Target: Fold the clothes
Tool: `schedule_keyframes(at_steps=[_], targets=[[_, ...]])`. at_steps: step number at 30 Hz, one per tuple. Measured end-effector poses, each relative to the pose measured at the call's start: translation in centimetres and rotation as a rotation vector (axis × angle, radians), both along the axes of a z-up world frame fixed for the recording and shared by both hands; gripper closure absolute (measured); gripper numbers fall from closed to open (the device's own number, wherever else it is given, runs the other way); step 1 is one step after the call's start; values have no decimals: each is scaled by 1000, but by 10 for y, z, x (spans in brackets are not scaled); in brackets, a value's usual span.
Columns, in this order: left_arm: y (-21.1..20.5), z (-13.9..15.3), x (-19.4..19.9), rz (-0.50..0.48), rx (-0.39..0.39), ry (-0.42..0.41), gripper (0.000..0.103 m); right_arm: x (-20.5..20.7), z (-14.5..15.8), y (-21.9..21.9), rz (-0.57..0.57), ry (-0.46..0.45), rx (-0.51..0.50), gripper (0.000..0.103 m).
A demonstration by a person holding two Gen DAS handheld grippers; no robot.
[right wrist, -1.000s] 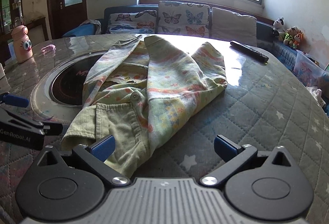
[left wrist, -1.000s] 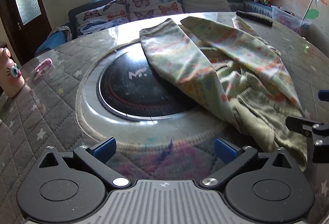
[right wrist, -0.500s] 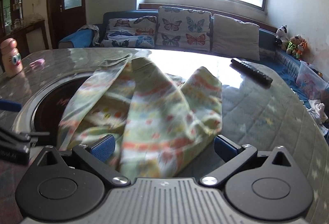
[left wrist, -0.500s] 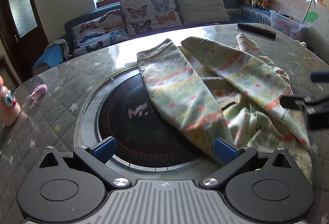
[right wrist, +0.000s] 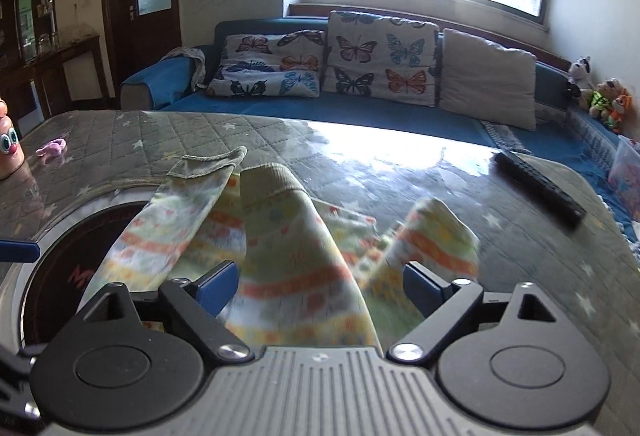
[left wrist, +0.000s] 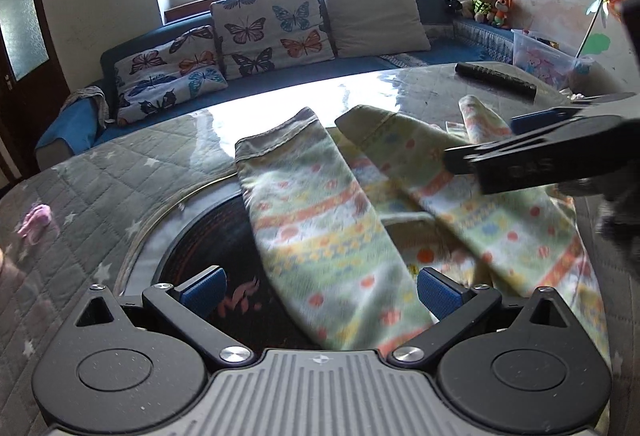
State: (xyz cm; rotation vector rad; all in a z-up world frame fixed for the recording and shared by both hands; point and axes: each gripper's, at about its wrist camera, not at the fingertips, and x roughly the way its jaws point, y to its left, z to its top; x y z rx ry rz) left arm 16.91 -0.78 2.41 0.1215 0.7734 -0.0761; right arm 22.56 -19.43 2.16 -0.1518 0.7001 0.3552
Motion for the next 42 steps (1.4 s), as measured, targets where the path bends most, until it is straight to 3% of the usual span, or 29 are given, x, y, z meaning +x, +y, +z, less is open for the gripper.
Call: schedule_keyframes(at_steps=[6, 8, 9, 10, 13, 14, 16, 19, 26, 33, 35, 42], targets=[[-6, -4, 23, -23, -1, -1, 2, 34, -13, 12, 26, 31, -2, 35], [-8, -8, 30, -30, -4, 6, 7, 41, -19, 11, 31, 50, 4, 54], [-9, -10, 32, -35, -7, 11, 13, 43, -20, 10, 31, 56, 12, 59], [-9, -12, 35, -41, -11, 15, 21, 44, -21, 8, 31, 62, 21, 72], [-11, -16, 39, -59, -19, 25, 40, 42, -20, -2, 13, 68, 51, 90], [-11, -17, 38, -65, -20, 25, 46, 39, -17, -6, 9, 60, 57, 94], [-10, -18, 37, -77, -23, 21, 70, 33, -11, -14, -4, 40, 71, 96], [-9, -18, 34, -82, -23, 12, 91, 20, 2, -30, -31, 9, 93, 100], [4, -7, 19, -30, -23, -34, 99, -12, 22, -71, -119, -20, 117, 100], [28, 1, -8, 45, -8, -75, 100, -7, 14, -53, -58, -5, 84, 90], [36, 1, -15, 57, -13, -74, 100, -1, 8, -42, -36, -5, 73, 65], [44, -3, -12, 52, 3, -41, 95, 37, -12, -10, 0, 14, 47, 58]])
